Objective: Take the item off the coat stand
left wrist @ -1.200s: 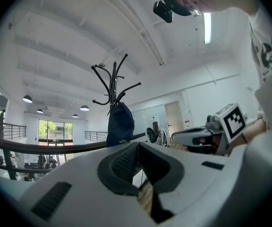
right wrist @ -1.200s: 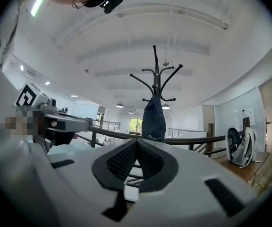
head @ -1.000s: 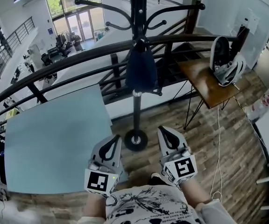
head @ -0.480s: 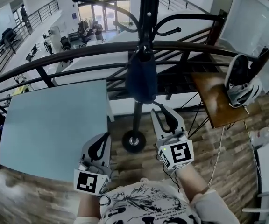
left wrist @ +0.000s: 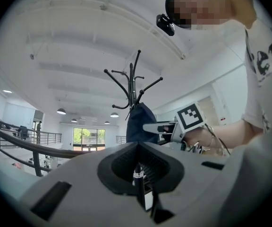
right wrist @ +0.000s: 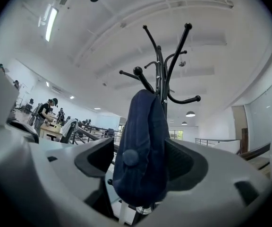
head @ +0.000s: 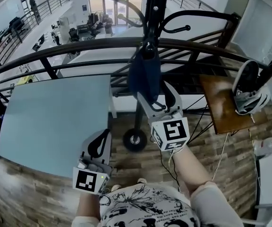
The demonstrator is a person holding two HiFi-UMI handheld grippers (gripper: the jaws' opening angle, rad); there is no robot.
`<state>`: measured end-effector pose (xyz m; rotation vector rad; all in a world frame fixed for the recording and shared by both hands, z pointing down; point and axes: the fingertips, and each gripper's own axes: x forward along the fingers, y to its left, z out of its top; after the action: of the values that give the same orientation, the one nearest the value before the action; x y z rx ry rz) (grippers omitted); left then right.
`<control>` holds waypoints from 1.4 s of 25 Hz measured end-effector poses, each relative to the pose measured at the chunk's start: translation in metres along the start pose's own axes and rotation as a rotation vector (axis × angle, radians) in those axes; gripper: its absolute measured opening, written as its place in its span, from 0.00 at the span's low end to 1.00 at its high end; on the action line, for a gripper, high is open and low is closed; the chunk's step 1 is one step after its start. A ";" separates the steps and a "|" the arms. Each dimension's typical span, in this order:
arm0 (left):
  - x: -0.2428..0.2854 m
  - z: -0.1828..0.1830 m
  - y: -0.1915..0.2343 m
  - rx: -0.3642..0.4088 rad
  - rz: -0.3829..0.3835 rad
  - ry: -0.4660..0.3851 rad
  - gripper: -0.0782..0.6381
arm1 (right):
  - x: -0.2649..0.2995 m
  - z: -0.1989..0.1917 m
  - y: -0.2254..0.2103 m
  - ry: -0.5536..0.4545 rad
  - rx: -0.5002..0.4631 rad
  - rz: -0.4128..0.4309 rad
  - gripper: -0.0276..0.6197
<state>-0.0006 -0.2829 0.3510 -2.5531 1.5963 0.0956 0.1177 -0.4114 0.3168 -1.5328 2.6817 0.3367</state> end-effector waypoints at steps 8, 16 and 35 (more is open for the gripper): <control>-0.001 0.003 -0.007 0.014 -0.044 -0.015 0.12 | 0.027 -0.004 -0.004 0.085 -0.010 0.020 0.40; -0.009 0.002 0.000 0.007 -0.056 -0.015 0.12 | 0.020 -0.002 -0.016 0.057 0.017 -0.038 0.13; -0.025 -0.001 0.000 -0.014 -0.146 0.002 0.12 | -0.041 0.065 0.007 -0.050 -0.049 -0.084 0.08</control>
<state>-0.0120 -0.2607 0.3548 -2.6707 1.4091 0.0900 0.1283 -0.3600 0.2604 -1.6219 2.5817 0.4345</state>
